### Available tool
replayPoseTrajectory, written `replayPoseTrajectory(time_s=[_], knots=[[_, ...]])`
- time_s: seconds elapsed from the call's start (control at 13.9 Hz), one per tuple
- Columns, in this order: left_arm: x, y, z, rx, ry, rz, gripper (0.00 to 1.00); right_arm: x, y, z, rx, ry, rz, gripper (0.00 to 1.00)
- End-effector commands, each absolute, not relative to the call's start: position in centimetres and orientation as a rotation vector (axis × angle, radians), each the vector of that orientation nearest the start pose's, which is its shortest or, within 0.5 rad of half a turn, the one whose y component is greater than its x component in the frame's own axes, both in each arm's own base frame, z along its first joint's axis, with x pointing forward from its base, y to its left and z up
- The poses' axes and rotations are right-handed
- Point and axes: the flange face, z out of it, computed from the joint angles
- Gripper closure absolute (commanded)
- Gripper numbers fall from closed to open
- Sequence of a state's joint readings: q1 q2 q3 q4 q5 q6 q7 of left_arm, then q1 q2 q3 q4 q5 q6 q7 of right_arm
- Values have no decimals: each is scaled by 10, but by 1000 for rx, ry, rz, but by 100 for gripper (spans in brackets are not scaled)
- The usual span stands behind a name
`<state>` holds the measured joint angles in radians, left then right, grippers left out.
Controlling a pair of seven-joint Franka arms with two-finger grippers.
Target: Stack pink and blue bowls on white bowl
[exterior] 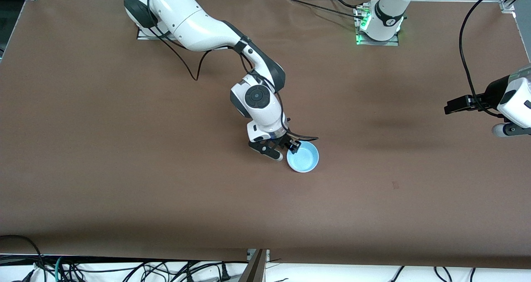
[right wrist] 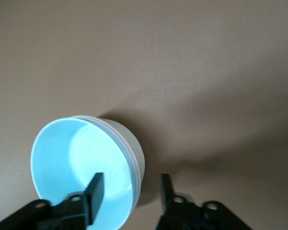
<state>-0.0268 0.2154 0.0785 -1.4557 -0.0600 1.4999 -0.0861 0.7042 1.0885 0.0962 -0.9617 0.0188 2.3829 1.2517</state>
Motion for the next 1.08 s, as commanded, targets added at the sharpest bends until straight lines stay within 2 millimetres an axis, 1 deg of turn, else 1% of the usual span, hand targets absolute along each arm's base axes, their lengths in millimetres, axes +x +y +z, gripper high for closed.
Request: replayPoseTrajectory(time_s=[0.0, 0.07, 0.14, 0.29, 0.36, 0.43, 0.5, 0.57, 0.65, 0.72, 0.79, 0.86, 0.93, 1.0], knots=[[609, 22, 553, -3155, -185, 276, 0, 609, 551, 266, -2687, 736, -173, 4], [609, 23, 554, -3157, -188, 274, 0, 615, 541, 280, -2712, 724, -165, 1], [609, 22, 553, -3156, -185, 276, 0, 623, 526, 297, -2755, 692, -151, 1], [609, 22, 553, -3156, -185, 276, 0, 644, 483, 353, -2816, 618, -133, 0], [610, 22, 552, -3156, -185, 279, 0, 652, 465, 377, -2827, 584, -143, 0], [610, 22, 551, -3156, -185, 281, 0, 662, 438, 398, -2850, 587, -127, 0], [610, 22, 551, -3156, -185, 279, 0, 667, 404, 418, -2905, 589, -65, 0], [610, 22, 551, -3156, -185, 279, 0, 671, 363, 438, -2983, 501, 25, 0], [610, 22, 551, -3156, -185, 279, 0, 669, 322, 473, -3009, 353, 101, 0], [610, 22, 551, -3156, -185, 279, 0, 665, 279, 499, -3007, 269, 200, 0], [610, 22, 551, -3156, -185, 279, 0, 660, 232, 523, -3009, 229, 268, 0], [610, 20, 551, -3156, -181, 279, 0, 652, 197, 542, -3017, 169, 302, 0], [610, 20, 551, -3156, -181, 279, 0, 641, 155, 560, -3032, 87, 305, 0], [610, 20, 551, -3156, -181, 279, 0, 624, 123, 569, -3041, 2, 284, 0]])
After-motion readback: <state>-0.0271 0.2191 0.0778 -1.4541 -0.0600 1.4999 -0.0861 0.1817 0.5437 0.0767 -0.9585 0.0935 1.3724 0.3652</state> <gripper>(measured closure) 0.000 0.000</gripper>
